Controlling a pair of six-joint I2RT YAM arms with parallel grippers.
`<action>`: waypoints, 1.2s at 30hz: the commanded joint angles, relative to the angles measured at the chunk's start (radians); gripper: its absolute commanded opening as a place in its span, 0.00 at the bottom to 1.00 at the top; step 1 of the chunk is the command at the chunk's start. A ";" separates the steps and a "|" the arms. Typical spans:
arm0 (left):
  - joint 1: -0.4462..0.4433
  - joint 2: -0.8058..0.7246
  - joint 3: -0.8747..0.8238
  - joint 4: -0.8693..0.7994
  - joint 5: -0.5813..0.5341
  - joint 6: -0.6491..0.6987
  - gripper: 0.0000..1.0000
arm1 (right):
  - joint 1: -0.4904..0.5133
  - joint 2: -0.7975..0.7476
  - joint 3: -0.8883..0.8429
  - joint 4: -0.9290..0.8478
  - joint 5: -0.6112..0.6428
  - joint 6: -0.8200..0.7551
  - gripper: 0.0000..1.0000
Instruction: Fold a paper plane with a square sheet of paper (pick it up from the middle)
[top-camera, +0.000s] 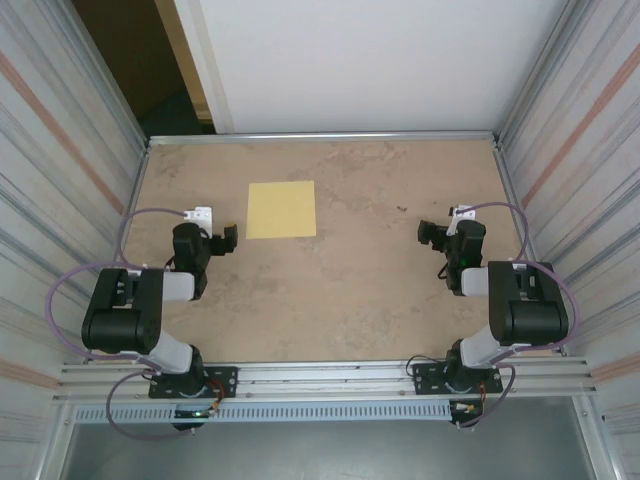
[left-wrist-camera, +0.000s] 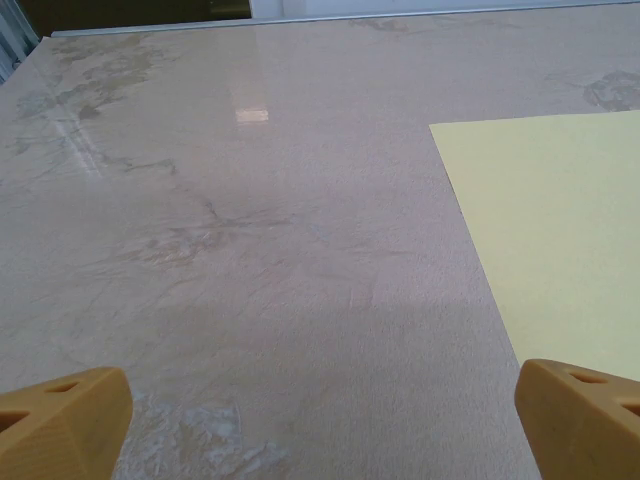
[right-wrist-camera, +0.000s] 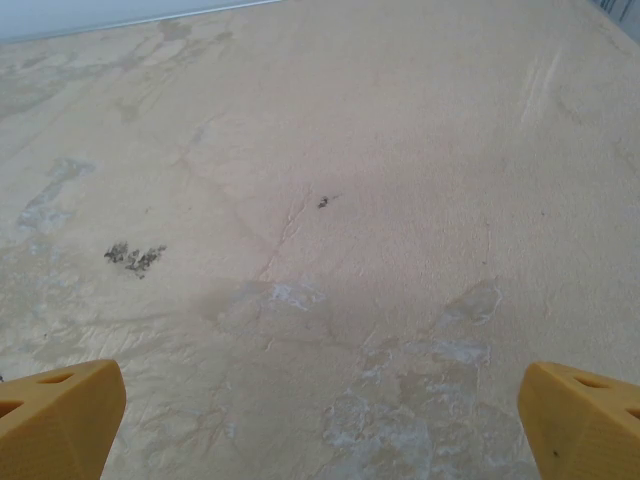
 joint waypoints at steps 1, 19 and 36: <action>0.005 -0.004 0.010 0.013 0.001 0.019 0.99 | -0.007 0.007 0.020 0.003 -0.011 -0.028 0.99; 0.005 -0.004 0.011 0.011 0.007 0.018 0.99 | -0.010 0.010 0.025 -0.002 -0.016 -0.026 0.99; 0.004 -0.055 -0.015 0.027 -0.015 0.014 0.99 | -0.001 -0.068 0.020 -0.046 -0.009 -0.035 0.99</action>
